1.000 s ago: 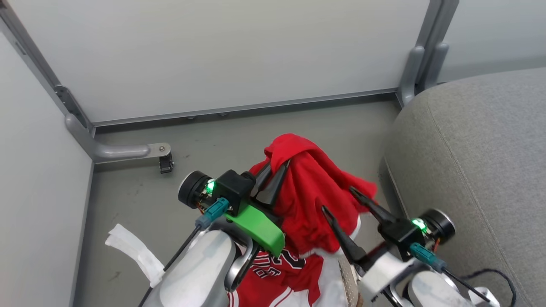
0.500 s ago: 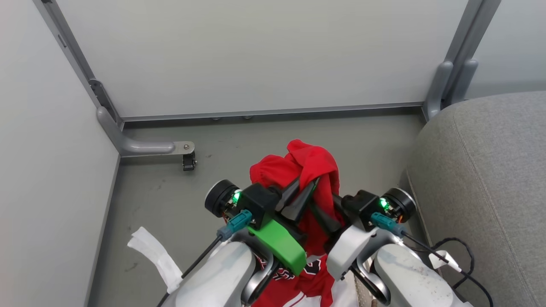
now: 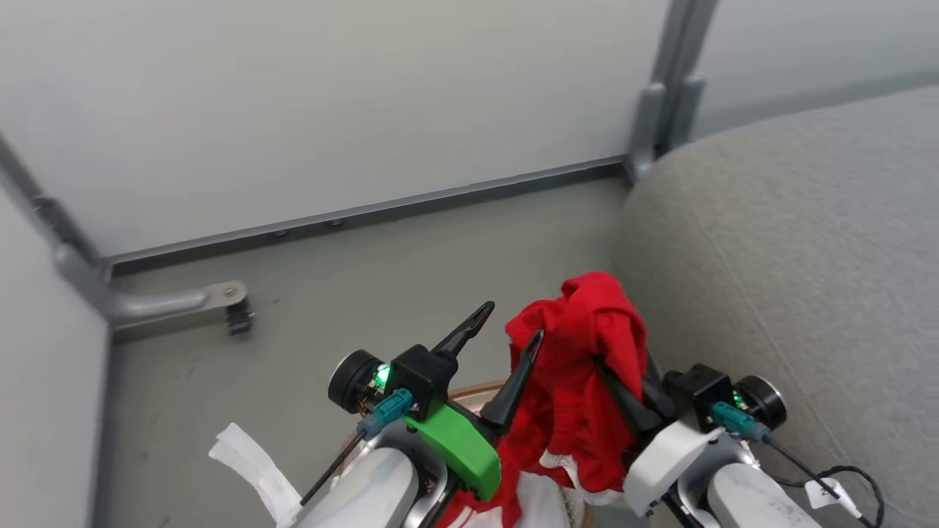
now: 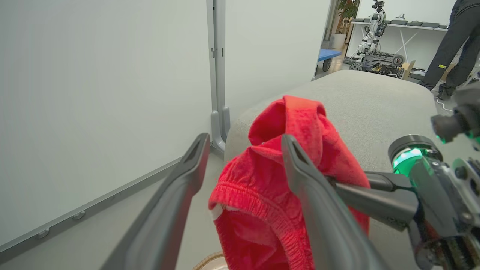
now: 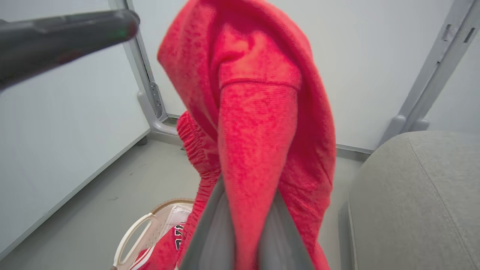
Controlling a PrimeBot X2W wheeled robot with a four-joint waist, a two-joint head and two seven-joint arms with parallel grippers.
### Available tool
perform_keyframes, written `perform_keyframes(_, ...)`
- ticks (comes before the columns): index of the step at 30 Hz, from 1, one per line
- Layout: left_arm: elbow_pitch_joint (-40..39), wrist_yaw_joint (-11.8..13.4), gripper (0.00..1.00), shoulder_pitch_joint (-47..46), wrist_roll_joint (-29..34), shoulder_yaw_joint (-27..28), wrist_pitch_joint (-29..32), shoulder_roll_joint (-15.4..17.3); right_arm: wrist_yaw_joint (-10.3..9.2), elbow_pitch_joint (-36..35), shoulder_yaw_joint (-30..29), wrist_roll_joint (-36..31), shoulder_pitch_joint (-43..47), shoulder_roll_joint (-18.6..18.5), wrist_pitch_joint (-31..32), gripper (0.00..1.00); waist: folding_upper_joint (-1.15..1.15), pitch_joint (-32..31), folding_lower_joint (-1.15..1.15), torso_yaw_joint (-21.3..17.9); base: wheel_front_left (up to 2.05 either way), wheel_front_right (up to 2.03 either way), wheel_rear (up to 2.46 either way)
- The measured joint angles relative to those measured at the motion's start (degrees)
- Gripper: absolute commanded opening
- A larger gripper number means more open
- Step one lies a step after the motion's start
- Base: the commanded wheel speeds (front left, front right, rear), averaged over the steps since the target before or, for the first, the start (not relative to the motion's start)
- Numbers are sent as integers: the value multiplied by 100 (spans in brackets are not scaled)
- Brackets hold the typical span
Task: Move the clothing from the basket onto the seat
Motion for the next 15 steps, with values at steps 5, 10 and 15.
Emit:
perform_keyframes(5, -10, 0, 100, 23, -27, -70, 1, 3, 0, -162, -183, 10, 99, -141, 0, 0, 0, 83, 0, -687, 0, 0, 0)
perform_keyframes(10, -12, 0, 100, 27, -124, -304, 0, 7, 0, -305, -553, -112, 144, -341, 0, 0, 0, 189, 0, -1352, 0, 0, 0)
perform_keyframes(15, -23, 0, 100, -65, -156, -405, 0, 86, 0, -381, -789, -258, 7, -523, 0, 0, 0, 418, 0, -1747, 0, 0, 0)
